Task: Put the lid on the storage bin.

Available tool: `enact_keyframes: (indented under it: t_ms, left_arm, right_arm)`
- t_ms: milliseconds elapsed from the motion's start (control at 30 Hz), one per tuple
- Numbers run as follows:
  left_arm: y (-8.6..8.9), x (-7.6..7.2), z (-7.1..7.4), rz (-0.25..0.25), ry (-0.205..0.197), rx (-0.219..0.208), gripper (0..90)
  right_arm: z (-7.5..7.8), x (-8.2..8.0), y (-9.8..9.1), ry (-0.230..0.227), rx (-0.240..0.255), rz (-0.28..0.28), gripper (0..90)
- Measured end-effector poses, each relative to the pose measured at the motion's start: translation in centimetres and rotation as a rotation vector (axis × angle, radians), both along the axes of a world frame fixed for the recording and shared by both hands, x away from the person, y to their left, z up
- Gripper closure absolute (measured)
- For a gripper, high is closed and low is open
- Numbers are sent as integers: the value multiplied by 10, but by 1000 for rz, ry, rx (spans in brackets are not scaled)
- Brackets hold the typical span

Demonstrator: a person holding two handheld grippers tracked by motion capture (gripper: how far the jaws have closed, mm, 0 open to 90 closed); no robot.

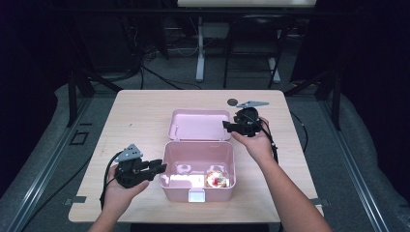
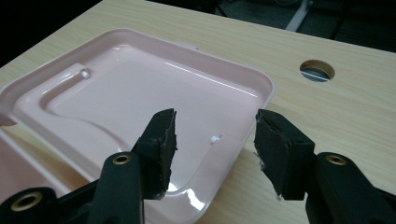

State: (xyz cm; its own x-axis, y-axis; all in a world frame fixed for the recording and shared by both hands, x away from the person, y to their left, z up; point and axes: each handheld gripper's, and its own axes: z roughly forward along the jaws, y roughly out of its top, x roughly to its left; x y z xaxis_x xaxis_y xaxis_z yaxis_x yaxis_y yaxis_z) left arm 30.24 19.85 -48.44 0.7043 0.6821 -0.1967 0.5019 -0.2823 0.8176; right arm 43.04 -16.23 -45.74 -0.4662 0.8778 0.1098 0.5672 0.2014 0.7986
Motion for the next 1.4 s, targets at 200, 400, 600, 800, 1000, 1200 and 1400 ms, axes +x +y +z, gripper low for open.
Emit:
enact_keyframes:
  t_ms: [200,400,600,800,1000,1200,1400]
  left_arm:
    - [1,0,0,0,2,0,691]
    - [0,0,0,0,0,-1,691]
    - [0,0,0,2,-3,-1,691]
    - [0,-1,-1,4,-2,-5,692]
    - [0,-1,-1,6,-2,-4,693]
    - [0,-1,0,3,-1,0,694]
    - [0,-1,-1,6,-2,-6,694]
  right_arm:
    - [-6,11,1,26,-13,-41,474]
    - [-15,23,1,45,0,-89,537]
    - [-21,34,4,73,-45,-124,596]
    - [-27,42,6,101,-43,-144,604]
    - [-33,48,6,132,-28,-162,655]
    - [-34,50,7,140,-17,-173,682]
    - [-37,51,12,162,-24,-171,688]
